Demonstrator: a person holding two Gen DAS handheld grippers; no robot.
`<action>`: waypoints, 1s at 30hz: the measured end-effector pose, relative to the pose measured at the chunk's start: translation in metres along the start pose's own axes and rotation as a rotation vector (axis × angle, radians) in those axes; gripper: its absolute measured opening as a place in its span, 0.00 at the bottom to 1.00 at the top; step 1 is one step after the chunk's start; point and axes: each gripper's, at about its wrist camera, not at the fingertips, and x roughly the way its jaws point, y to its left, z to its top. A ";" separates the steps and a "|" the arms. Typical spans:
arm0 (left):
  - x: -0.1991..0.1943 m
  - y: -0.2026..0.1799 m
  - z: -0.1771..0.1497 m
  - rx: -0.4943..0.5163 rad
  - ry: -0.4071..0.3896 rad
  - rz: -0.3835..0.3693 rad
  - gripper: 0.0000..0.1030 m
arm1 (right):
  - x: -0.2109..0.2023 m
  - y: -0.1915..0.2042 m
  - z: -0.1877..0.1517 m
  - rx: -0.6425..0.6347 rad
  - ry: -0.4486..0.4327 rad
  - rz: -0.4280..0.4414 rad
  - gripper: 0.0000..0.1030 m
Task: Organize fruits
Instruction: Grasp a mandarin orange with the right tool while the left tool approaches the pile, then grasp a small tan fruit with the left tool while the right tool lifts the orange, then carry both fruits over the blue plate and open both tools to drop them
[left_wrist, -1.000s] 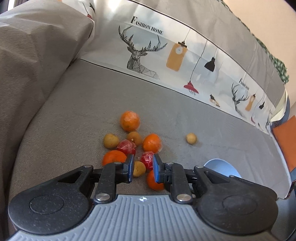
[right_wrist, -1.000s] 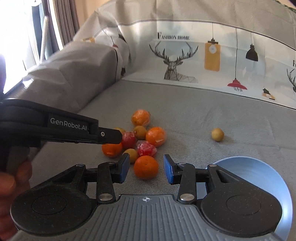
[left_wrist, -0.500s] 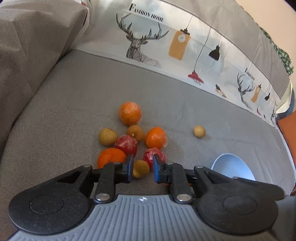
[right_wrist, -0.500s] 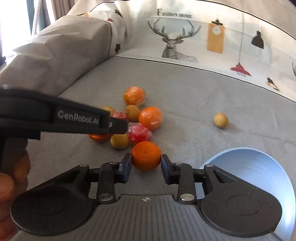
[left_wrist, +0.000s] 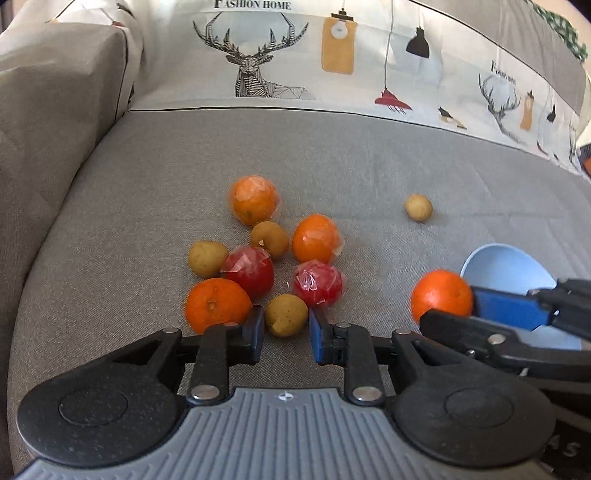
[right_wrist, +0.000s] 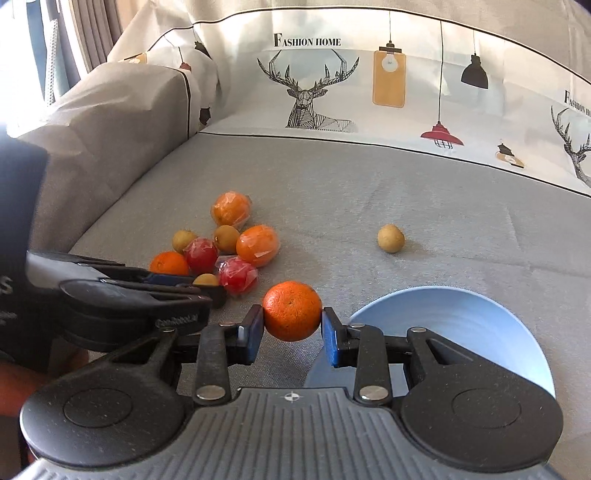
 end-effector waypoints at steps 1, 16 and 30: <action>-0.001 -0.001 0.000 0.008 -0.006 0.005 0.27 | -0.002 0.000 0.000 0.000 -0.005 0.003 0.34; -0.085 -0.034 -0.016 0.064 -0.267 -0.033 0.27 | -0.060 -0.020 0.004 0.035 -0.175 -0.011 0.34; -0.129 -0.098 -0.061 0.145 -0.271 -0.212 0.27 | -0.146 -0.105 -0.065 0.167 -0.327 -0.093 0.34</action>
